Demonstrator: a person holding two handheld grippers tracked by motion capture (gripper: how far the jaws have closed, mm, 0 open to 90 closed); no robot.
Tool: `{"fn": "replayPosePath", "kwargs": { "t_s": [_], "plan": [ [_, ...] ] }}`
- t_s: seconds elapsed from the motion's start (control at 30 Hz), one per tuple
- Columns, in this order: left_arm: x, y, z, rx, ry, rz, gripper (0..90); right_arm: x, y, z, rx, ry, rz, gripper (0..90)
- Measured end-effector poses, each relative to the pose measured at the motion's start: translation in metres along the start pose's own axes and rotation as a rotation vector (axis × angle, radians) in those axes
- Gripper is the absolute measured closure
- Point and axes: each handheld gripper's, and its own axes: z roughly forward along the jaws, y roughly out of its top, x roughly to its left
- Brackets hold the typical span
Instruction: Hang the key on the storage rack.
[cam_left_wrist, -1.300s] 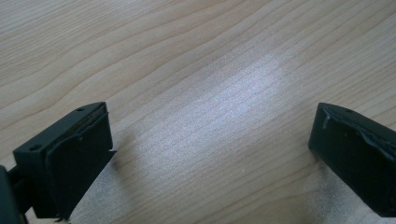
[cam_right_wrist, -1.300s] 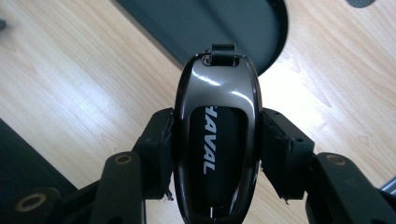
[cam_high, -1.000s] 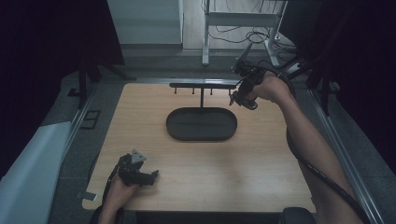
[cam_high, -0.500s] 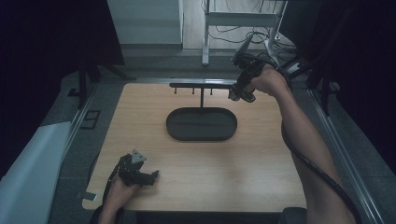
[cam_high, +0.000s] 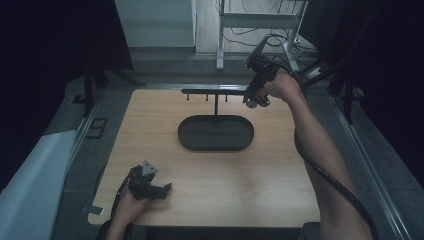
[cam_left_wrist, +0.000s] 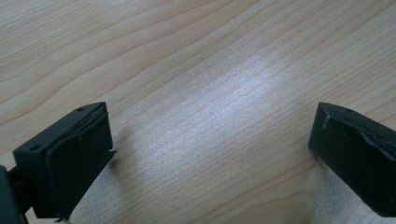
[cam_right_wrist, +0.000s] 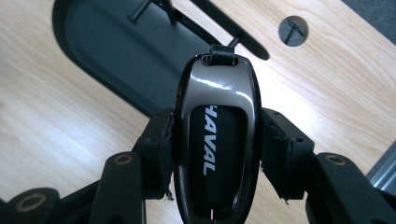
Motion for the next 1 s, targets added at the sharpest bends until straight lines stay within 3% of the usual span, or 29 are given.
{"fn": "replayPosePath", "kwargs": {
  "t_s": [0.47, 1.0],
  "plan": [
    [-0.001, 0.000, 0.000, 0.000, -0.003, 0.001, 0.0, -0.012, -0.012, 0.014, 0.042, -0.060, 0.026, 48.6],
    [-0.002, 0.001, 0.000, 0.001, -0.011, 0.002, 0.0, -0.020, -0.028, 0.058, 0.083, -0.051, 0.033, 48.5]
  ]
}}
